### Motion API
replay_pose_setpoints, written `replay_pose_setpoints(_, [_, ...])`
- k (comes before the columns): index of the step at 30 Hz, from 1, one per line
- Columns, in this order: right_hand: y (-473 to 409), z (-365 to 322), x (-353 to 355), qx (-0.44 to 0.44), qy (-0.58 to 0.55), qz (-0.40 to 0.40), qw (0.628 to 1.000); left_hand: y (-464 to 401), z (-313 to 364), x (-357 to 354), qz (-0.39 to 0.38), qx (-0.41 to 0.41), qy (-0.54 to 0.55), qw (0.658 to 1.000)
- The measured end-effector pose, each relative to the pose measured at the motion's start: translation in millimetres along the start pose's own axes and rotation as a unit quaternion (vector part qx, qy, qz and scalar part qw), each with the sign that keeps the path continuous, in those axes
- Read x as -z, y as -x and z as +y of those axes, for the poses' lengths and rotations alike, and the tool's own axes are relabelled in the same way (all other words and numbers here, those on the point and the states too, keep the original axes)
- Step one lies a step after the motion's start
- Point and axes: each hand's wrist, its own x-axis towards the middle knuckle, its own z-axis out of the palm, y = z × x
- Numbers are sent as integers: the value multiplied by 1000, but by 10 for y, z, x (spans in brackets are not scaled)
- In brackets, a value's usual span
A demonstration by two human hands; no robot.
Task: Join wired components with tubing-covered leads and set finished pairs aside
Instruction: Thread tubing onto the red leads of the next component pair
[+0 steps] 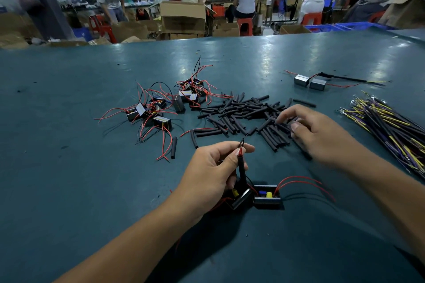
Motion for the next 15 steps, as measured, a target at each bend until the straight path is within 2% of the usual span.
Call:
replay_pose_setpoints(5, [112, -202, -113, 0, -197, -56, 979, 2, 8, -1, -2, 1, -3, 1000])
replay_pose_setpoints(11, [186, -311, -264, 11, -296, 12, 955, -3, 0, -1, -7, 0, -6, 1000])
replay_pose_setpoints(15, [195, -366, -300, -24, -399, -8, 916, -17, 2, -7, -6, -4, -5, 1000])
